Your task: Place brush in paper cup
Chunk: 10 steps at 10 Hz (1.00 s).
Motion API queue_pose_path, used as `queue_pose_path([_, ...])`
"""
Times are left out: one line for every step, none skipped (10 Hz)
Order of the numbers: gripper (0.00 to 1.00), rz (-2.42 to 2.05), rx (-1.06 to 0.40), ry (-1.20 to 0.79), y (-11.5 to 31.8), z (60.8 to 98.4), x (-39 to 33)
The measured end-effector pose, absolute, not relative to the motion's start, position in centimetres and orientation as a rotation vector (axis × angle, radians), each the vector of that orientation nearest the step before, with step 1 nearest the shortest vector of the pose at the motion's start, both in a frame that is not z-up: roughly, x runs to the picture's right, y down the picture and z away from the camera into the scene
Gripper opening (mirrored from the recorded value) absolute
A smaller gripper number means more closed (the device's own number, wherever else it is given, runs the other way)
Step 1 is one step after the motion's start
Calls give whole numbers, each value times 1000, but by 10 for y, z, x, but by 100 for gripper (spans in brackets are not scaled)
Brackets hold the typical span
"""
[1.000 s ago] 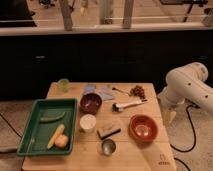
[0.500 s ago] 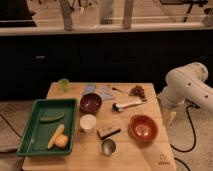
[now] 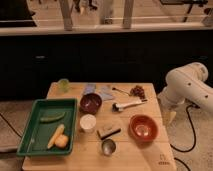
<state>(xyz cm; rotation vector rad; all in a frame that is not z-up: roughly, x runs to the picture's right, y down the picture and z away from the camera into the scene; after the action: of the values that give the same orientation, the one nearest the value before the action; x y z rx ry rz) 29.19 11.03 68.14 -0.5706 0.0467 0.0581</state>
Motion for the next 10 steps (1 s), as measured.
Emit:
queue_pose_path([80,58,-571,47,110,681,292])
queue_pose_path([80,58,-570,47,110,681,292])
queue_pose_path([80,51,-566,48,110,686,291])
queue_pose_path([80,39,-563,40,109,698,282])
queue_pose_path([80,26,-559,36,107,710,274])
queue_pose_path([80,19,-557,33,107,718,270])
queue_pose_path([80,16,-554,32,107,719,270])
queue_pose_path([80,8,-552,30,107,721,269])
queue_pose_path([80,-2,-549,26,106,723,268])
queue_pose_path([80,-7,-550,25,107,728,269])
